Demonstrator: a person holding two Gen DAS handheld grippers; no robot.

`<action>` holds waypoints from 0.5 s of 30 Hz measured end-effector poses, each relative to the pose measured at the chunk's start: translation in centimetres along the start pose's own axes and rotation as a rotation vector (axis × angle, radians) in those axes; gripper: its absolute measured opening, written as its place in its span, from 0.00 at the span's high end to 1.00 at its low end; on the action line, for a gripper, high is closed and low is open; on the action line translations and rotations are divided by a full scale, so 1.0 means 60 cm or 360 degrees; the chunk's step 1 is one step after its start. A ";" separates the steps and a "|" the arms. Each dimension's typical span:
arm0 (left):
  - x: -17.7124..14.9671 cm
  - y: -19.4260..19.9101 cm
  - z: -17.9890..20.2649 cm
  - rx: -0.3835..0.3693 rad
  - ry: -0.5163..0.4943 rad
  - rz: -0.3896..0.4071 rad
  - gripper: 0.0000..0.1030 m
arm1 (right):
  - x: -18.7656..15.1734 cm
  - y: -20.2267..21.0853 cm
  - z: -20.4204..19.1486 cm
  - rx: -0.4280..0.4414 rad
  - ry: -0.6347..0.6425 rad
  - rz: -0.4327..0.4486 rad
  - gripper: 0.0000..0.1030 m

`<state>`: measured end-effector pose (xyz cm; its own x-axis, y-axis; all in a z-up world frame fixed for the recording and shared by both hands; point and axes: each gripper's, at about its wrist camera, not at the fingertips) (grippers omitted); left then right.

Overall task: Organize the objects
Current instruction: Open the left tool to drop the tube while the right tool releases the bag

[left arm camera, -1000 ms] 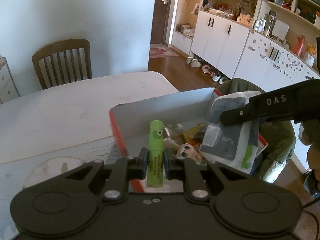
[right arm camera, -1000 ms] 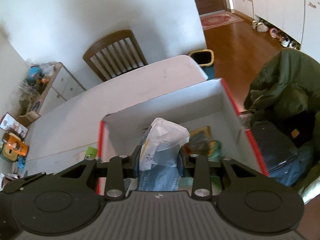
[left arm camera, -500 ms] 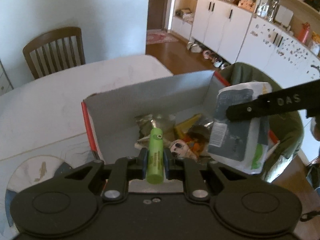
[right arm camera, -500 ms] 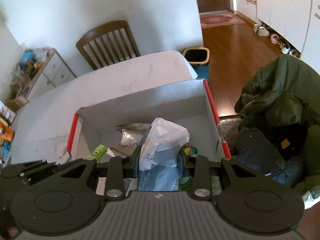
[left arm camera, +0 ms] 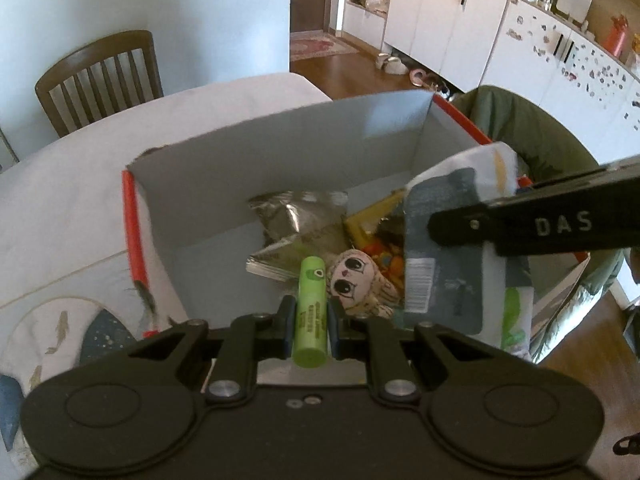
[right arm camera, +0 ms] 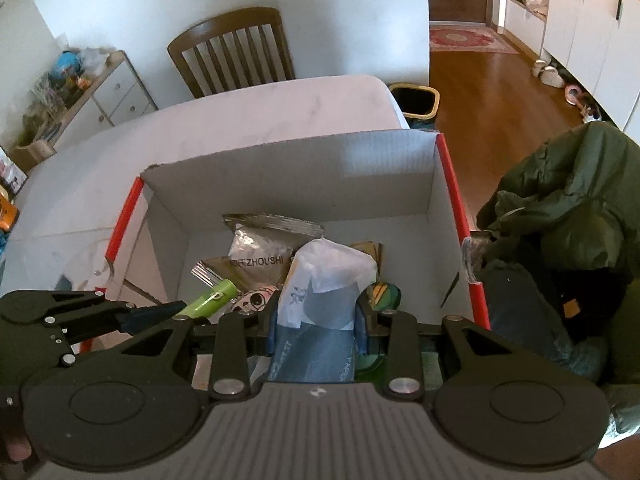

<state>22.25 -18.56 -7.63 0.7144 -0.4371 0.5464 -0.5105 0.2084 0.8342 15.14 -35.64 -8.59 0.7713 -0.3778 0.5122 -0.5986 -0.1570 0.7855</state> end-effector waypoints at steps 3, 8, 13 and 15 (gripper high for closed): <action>0.000 -0.010 0.010 -0.0001 -0.0014 -0.0022 0.85 | 0.003 -0.010 0.005 -0.0019 -0.0004 -0.0010 0.67; -0.002 -0.022 0.018 0.0010 -0.0032 -0.0070 0.85 | 0.003 -0.024 0.015 -0.0037 -0.0005 -0.0038 0.67; -0.002 -0.033 0.019 0.0021 -0.0018 -0.0122 0.82 | 0.003 -0.026 0.021 -0.0033 -0.0012 -0.0043 0.64; -0.003 -0.036 0.019 0.0018 -0.0014 -0.0142 0.82 | 0.002 -0.024 0.025 -0.0036 -0.0015 -0.0035 0.62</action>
<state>22.66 -19.95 -9.59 0.7529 -0.4613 0.4694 -0.4507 0.1583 0.8785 15.76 -36.83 -10.20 0.7819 -0.3833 0.4916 -0.5764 -0.1446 0.8042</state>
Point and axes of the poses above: each gripper's, at about its wrist camera, not at the fingertips, and y roughly against the way its jaws point, z to its right, x to its top, and after that the axes turned 10 degrees about x, right-handed
